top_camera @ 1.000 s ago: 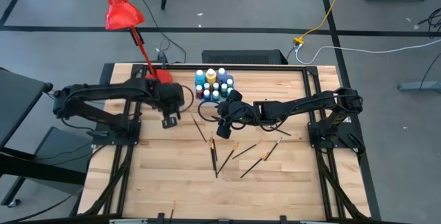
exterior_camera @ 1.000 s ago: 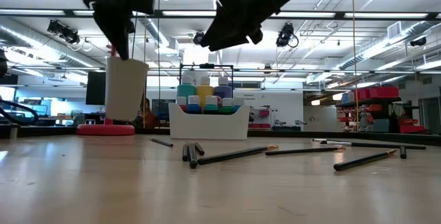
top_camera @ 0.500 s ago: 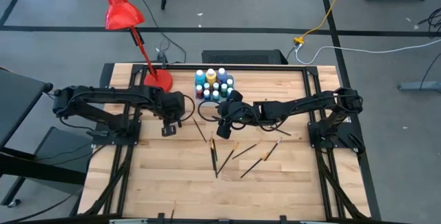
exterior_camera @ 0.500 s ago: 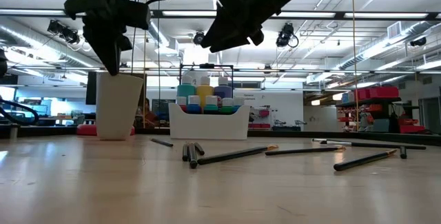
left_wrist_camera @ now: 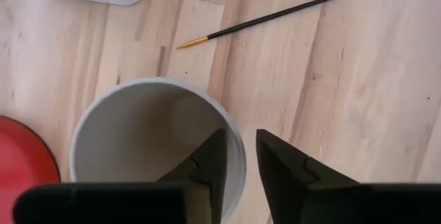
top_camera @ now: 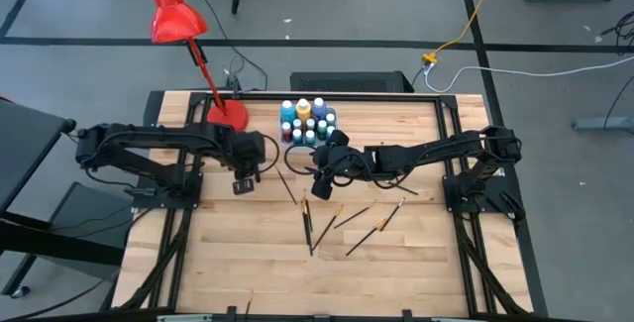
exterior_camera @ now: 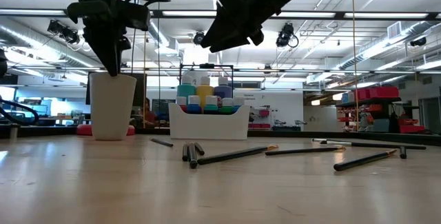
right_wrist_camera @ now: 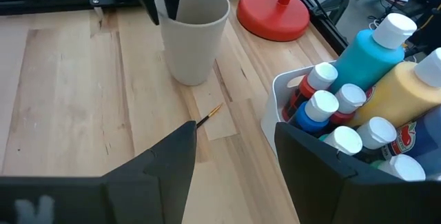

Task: Pick & Place Paint Supplies
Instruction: Prepare the white cup, then put the black paint brush into the white cup

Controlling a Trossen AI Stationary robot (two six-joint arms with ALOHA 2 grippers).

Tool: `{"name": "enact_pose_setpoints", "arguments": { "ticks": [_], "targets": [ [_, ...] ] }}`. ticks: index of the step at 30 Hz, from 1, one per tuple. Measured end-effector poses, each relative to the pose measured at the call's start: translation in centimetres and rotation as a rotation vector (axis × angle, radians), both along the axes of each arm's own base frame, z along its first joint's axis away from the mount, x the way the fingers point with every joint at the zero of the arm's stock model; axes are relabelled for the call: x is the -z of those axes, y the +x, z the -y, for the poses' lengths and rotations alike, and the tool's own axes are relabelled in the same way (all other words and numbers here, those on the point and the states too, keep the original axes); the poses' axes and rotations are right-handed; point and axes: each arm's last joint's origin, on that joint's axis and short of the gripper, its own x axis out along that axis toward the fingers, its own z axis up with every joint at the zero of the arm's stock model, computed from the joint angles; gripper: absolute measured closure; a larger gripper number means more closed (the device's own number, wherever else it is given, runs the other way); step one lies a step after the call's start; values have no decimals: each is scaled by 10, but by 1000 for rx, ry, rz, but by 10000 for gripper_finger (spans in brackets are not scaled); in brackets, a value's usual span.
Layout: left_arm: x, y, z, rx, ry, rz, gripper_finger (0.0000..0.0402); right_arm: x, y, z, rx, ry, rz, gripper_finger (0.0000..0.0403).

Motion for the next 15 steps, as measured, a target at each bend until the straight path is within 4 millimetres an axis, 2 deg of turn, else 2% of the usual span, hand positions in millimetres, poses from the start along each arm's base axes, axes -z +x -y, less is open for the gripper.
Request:
{"name": "enact_pose_setpoints", "arguments": {
  "ticks": [3, 8, 12, 15],
  "targets": [
    [-10, 2, -1, -17, 14, 24, 299, 0, 0, 0, 0, 0, 0, 199],
    [-43, 3, 4, -97, 76, 59, 292, 0, 0, 0, 0, 0, 0, 199],
    [-65, 3, 18, -197, 34, 114, 294, 0, 0, 0, 0, 0, 0, 199],
    [-69, 2, 35, -237, -10, 134, 294, 0, 0, 0, 0, -1, -1, 199]
  ]
}}
